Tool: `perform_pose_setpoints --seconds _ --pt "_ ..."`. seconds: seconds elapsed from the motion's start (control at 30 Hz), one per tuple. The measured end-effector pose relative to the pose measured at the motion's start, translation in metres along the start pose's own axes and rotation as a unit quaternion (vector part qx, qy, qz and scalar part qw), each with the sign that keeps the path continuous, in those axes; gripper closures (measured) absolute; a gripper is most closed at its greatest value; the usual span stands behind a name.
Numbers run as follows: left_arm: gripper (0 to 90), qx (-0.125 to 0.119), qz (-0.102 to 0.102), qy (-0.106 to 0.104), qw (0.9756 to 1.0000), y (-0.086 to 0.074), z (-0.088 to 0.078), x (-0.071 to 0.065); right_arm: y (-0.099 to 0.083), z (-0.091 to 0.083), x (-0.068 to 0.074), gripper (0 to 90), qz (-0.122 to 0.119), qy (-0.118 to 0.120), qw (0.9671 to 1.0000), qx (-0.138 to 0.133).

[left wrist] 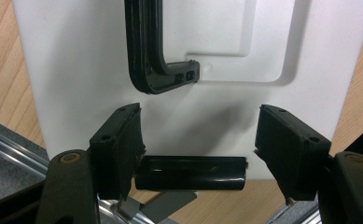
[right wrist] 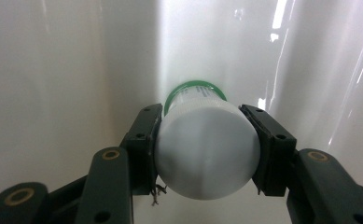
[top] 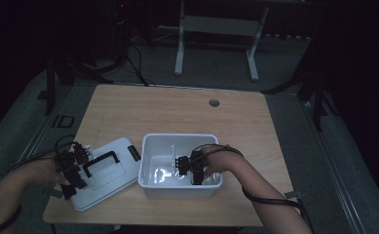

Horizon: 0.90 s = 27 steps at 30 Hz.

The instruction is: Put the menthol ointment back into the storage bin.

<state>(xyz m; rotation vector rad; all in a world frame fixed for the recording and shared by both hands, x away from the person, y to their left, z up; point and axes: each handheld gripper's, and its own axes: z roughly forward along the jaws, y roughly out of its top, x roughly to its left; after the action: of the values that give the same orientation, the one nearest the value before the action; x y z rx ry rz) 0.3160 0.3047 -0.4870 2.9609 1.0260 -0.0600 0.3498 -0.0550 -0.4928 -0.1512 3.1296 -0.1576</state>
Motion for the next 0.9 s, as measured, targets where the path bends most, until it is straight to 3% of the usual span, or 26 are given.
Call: perform_pose_setpoints --seconds 0.27,0.9 --pt "31.5 -0.001 0.000 0.000 1.0000 0.000 -0.001 0.000 0.001 0.000 0.000 47.4 0.005 0.003 1.0000 0.003" --pt "31.5 0.001 0.004 -0.001 1.0000 0.004 -0.001 -0.002 -0.012 -0.035 0.004 45.3 0.008 -0.008 0.9998 -0.018"
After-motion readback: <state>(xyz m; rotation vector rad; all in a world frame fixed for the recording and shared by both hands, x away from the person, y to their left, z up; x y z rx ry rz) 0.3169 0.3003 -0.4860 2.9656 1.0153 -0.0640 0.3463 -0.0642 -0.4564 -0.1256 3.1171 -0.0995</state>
